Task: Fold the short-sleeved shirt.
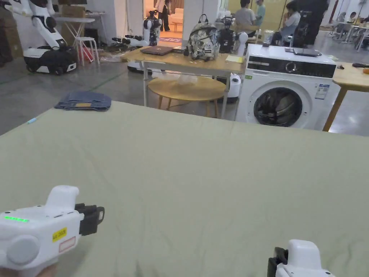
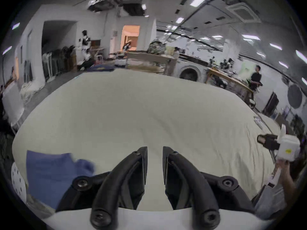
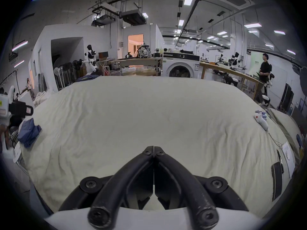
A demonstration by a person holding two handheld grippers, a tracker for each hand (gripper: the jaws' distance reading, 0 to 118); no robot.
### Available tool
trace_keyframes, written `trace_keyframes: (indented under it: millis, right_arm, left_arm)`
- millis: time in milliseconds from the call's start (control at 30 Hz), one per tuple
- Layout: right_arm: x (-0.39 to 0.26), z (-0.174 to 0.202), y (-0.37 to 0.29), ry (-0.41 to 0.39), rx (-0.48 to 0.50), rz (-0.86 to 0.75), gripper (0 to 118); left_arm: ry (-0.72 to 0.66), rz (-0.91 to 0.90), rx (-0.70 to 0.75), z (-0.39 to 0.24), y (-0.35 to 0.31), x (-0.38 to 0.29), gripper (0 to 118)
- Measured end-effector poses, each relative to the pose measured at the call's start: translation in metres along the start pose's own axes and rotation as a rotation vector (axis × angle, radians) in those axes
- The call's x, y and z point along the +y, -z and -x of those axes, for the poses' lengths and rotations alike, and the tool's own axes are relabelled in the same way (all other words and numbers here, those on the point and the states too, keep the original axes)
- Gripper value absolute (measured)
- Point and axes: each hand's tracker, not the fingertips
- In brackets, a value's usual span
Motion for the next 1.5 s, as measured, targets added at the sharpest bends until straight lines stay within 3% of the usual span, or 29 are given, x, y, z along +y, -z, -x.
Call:
trace_keyframes:
  millis: [133, 300, 500, 1000, 1167, 1500]
  right_arm:
    - [0.009, -0.008, -0.003, 0.013, -0.044, -0.061, 0]
    - [0.021, -0.015, -0.013, 0.021, -0.086, -0.151, 0]
    - [0.031, -0.021, -0.023, 0.022, -0.113, -0.263, 0]
    - [0.033, -0.016, -0.039, 0.054, -0.149, -0.396, 0]
    - [0.029, -0.019, -0.038, 0.105, -0.154, -0.377, 0]
    - [0.035, -0.022, -0.039, 0.076, -0.139, -0.377, 0]
  left_arm:
    - [0.116, -0.130, 0.096, -0.074, 0.012, 0.000, 12]
    - [0.127, -0.302, 0.141, -0.130, 0.016, -0.002, 11]
    - [0.146, -0.417, 0.164, -0.168, 0.007, -0.002, 1]
    - [0.055, -0.468, 0.141, -0.171, 0.003, 0.002, 0]
    - [0.040, -0.455, 0.137, -0.170, 0.007, -0.001, 0]
    - [0.040, -0.431, 0.119, -0.168, 0.004, 0.002, 0]
